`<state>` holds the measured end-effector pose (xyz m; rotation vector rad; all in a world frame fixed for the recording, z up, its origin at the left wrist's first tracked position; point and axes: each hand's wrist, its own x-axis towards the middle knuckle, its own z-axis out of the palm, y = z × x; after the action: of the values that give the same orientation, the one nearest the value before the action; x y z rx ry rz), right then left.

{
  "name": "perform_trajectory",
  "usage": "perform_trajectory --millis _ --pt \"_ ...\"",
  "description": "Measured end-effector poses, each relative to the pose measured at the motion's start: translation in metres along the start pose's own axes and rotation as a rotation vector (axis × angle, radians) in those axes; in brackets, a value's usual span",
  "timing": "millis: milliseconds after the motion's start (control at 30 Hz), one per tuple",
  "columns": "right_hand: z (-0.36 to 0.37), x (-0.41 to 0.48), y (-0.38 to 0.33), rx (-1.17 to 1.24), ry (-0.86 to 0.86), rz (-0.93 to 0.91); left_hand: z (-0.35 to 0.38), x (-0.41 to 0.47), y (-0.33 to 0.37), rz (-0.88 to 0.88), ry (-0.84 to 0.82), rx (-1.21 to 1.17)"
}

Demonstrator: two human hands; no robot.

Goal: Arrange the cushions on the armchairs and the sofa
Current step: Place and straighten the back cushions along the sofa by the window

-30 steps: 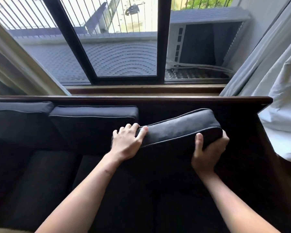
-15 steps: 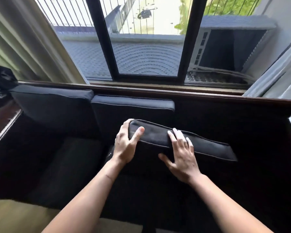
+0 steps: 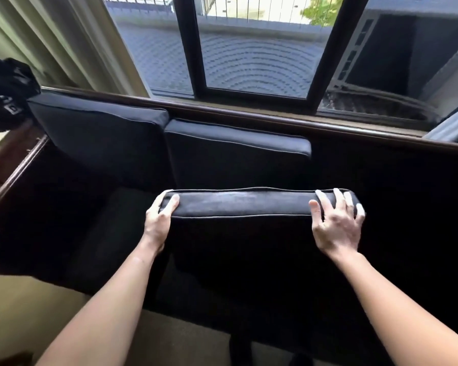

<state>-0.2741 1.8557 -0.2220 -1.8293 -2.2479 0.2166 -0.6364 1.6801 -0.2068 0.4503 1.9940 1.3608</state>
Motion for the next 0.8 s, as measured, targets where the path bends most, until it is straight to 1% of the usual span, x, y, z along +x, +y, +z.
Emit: perform_trajectory --millis 67,200,267,333,433,600,700,800 --pt "0.004 0.009 0.004 0.147 0.088 0.194 0.0 0.006 -0.001 -0.009 -0.009 -0.015" --pt "0.008 0.021 0.012 0.654 0.197 0.461 0.0 0.016 -0.008 -0.018 0.013 -0.039" --pt "0.008 0.023 0.01 0.823 0.227 0.615 0.002 0.019 -0.014 -0.043 0.04 -0.07" --pt "0.011 0.022 0.01 0.93 0.22 0.699 0.008 0.018 -0.02 -0.093 0.059 -0.161" --pt "0.012 0.017 0.012 1.009 0.228 0.772 0.019 0.013 -0.023 -0.14 0.13 -0.292" --pt "0.004 0.01 0.018 1.065 0.393 0.899 0.035 0.01 -0.014 -0.087 0.186 -0.326" --pt "-0.006 0.01 0.024 1.078 0.423 0.904 0.044 0.009 -0.007 -0.061 0.193 -0.339" --pt "-0.025 0.016 0.038 1.087 0.452 0.882 0.056 0.007 0.0 -0.099 0.19 -0.359"
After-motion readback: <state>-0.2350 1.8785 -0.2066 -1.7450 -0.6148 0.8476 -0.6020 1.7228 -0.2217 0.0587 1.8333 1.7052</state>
